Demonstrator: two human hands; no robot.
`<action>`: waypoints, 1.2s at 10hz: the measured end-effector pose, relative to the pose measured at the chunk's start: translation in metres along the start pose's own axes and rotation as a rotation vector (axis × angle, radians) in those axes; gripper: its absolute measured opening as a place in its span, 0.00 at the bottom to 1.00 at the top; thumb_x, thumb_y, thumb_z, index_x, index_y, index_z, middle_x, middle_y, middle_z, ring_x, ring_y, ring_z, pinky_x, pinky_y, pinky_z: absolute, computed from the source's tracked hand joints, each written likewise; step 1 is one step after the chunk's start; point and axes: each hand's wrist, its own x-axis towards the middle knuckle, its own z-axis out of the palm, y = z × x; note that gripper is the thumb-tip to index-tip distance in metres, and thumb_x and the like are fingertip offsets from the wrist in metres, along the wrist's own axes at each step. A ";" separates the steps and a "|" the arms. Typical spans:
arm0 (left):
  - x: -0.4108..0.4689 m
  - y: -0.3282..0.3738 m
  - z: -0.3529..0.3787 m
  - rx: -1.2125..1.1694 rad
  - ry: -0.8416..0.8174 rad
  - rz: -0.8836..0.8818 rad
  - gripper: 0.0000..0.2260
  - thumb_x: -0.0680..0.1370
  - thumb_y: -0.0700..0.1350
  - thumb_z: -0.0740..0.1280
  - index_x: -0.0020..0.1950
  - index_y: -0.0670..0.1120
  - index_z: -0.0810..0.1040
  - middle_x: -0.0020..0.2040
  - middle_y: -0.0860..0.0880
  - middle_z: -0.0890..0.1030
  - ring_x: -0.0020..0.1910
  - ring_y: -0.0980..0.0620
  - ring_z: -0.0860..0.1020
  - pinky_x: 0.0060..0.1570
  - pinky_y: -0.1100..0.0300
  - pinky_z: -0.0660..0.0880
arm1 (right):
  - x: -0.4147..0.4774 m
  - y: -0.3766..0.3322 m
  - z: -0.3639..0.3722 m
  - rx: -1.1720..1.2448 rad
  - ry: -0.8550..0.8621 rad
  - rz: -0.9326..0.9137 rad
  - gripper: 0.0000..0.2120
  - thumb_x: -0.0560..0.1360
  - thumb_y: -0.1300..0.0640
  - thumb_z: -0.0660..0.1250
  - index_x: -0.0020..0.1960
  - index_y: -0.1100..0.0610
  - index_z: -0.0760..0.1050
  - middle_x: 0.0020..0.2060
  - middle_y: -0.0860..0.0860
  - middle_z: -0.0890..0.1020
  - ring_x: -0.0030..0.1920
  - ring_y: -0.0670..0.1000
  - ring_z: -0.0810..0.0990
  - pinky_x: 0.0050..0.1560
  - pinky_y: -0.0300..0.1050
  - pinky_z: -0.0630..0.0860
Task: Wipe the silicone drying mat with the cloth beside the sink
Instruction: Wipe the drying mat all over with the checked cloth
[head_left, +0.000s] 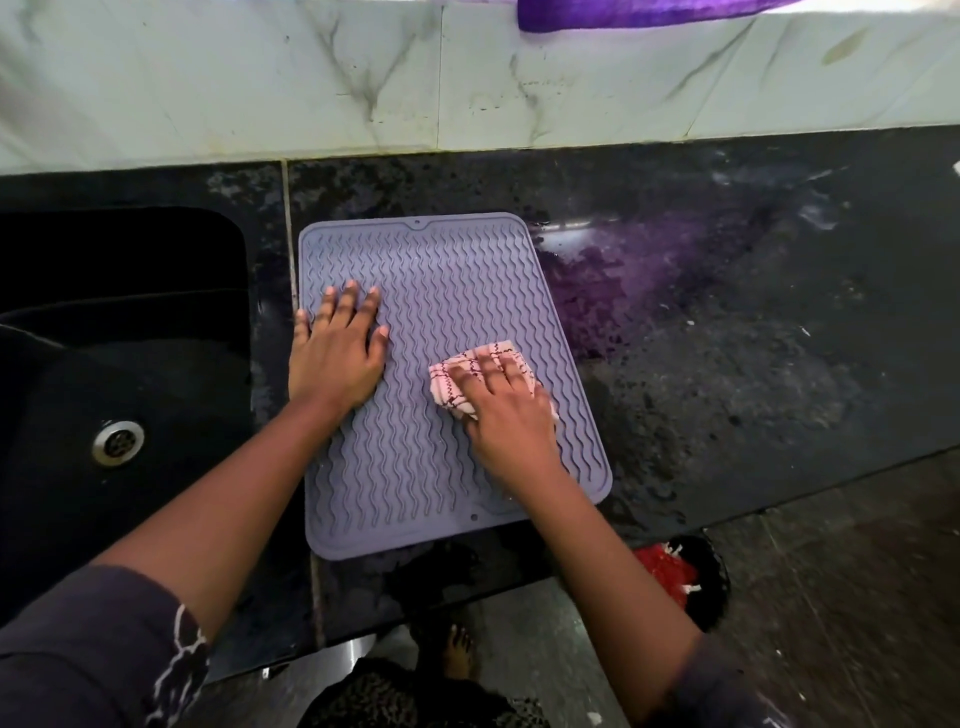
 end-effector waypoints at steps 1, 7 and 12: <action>0.000 0.000 0.000 0.001 0.000 -0.004 0.24 0.81 0.55 0.48 0.77 0.52 0.51 0.79 0.49 0.52 0.77 0.48 0.48 0.74 0.44 0.44 | -0.017 0.003 0.005 -0.033 -0.017 0.005 0.25 0.79 0.53 0.57 0.74 0.45 0.55 0.75 0.51 0.59 0.75 0.54 0.54 0.69 0.58 0.57; -0.007 -0.014 -0.003 -0.406 0.212 -0.071 0.20 0.79 0.40 0.57 0.71 0.46 0.69 0.72 0.47 0.70 0.72 0.50 0.66 0.74 0.48 0.56 | 0.005 -0.005 -0.011 -0.156 -0.076 -0.193 0.30 0.77 0.65 0.56 0.73 0.40 0.56 0.75 0.50 0.59 0.72 0.58 0.58 0.68 0.61 0.58; -0.010 -0.007 -0.004 -0.253 0.160 -0.063 0.20 0.80 0.39 0.54 0.73 0.45 0.66 0.74 0.47 0.66 0.75 0.51 0.60 0.74 0.50 0.52 | -0.098 -0.009 -0.017 -0.117 -0.141 0.031 0.26 0.77 0.62 0.56 0.73 0.46 0.57 0.72 0.51 0.64 0.68 0.57 0.64 0.62 0.55 0.65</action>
